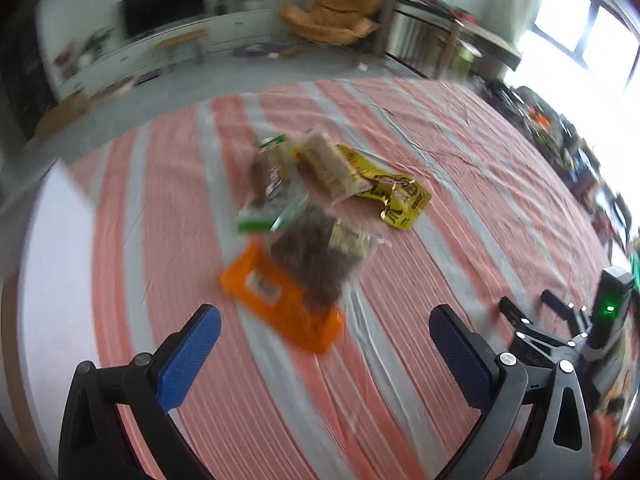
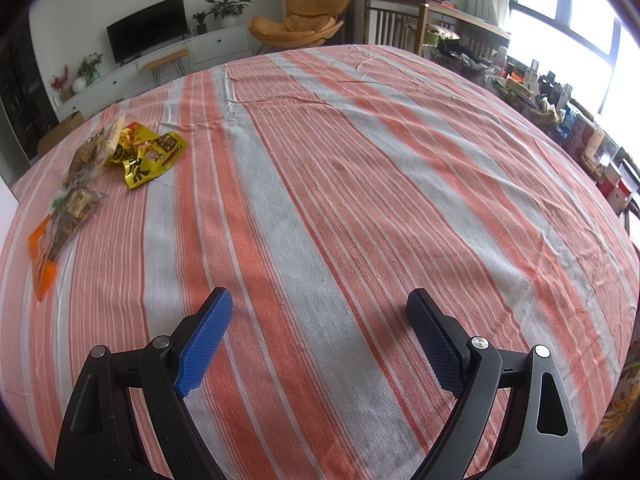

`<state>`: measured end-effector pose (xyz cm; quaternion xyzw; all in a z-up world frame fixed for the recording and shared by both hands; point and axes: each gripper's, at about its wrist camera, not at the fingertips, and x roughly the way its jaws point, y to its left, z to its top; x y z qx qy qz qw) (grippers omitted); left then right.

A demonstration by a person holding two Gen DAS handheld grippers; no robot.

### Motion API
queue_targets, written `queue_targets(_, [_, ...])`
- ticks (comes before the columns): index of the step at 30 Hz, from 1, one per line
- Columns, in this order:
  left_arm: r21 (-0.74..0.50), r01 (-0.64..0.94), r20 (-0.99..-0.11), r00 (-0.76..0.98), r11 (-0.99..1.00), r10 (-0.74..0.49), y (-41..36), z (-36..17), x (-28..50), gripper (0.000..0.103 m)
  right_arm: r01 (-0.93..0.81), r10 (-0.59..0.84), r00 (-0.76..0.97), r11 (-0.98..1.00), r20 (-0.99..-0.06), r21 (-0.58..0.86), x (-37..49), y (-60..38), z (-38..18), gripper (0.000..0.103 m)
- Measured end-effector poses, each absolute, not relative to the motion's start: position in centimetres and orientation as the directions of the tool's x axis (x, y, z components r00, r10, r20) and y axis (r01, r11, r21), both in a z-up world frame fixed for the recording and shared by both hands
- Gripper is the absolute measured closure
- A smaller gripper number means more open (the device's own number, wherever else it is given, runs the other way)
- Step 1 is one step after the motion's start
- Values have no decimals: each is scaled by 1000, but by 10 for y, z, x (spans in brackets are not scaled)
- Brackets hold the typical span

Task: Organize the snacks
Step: 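Close the left tool on the orange-labelled bag of dark nuggets and lift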

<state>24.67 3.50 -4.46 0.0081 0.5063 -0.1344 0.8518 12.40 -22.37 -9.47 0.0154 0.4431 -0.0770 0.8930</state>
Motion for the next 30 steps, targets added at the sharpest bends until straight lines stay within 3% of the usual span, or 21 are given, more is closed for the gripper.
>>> queue_targets(5, [-88, 326, -909, 359, 941, -210, 27, -90, 312, 0, 151, -124, 596, 988, -794, -41, 124, -224, -95, 12])
queue_targets(8, [-136, 399, -918, 294, 907, -267, 15, -107, 331, 0, 151, -124, 596, 988, -794, -41, 124, -224, -95, 12])
queue_targets(12, [19, 551, -931, 313, 835, -185, -14, -119, 326, 0, 151, -124, 596, 988, -794, -41, 124, -224, -95, 12])
queue_targets(14, [-25, 514, -936, 290, 858, -201, -8, -121, 328, 0, 151, -124, 595, 988, -794, -40, 124, -224, -95, 12])
queue_targets(16, [-24, 472, -925, 325, 881, -199, -1, -118, 324, 7, 152, -124, 595, 988, -794, -41, 124, -224, -95, 12])
queue_targets(17, [-23, 456, -917, 344, 890, -200, 2, -116, 319, 22, 152, -124, 595, 988, -794, -41, 124, -224, -94, 12])
queue_targets(18, [-23, 429, -915, 354, 903, -192, 5, -112, 312, 31, 152, -124, 595, 988, -794, -41, 124, -223, -95, 12])
queue_targets(22, [-10, 269, -919, 378, 963, -115, 20, -110, 258, 32, 152, -124, 595, 988, -794, -41, 124, -223, -95, 12])
queue_targets(25, [-79, 175, -918, 372, 981, -140, 32, -107, 190, 31, 152, -124, 595, 988, -794, -40, 124, -223, -95, 12])
queue_targets(28, [-87, 119, -900, 416, 989, -129, 41, -109, 134, 22, 152, -124, 595, 988, -794, -41, 124, -223, -95, 12])
queue_targets(30, [-66, 106, -885, 453, 992, -107, 46, -114, 120, 9, 152, -125, 595, 987, -794, -41, 124, -223, -95, 12])
